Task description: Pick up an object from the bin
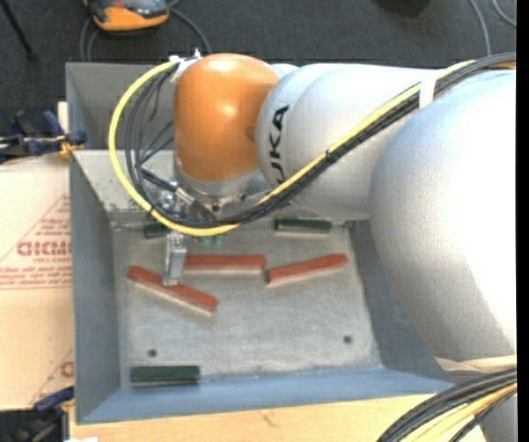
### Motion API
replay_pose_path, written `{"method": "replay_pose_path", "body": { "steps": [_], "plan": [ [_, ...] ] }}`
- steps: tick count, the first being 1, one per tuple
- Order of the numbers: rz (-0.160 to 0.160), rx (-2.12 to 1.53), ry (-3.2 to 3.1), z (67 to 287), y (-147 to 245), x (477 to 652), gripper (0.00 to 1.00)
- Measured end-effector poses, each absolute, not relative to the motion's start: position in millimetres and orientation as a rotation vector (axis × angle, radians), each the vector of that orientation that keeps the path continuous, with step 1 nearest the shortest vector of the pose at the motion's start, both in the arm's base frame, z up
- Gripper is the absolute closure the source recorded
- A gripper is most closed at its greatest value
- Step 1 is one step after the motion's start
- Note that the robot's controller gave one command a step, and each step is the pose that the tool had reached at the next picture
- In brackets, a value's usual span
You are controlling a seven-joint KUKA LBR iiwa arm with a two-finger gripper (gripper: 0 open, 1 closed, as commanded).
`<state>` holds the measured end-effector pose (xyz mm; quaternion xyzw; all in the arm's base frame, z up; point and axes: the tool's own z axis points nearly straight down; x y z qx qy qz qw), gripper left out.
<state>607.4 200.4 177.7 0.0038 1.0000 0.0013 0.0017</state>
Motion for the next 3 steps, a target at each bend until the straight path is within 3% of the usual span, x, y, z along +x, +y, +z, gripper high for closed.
{"method": "replay_pose_path", "body": {
  "steps": [1, 3],
  "plan": [
    [0.004, 0.012, 3.138, 177.7, 200.4, 607.4, 0.0],
    [0.002, -0.259, 3.121, 133.5, 194.2, 601.8, 0.0]
  ]
}}
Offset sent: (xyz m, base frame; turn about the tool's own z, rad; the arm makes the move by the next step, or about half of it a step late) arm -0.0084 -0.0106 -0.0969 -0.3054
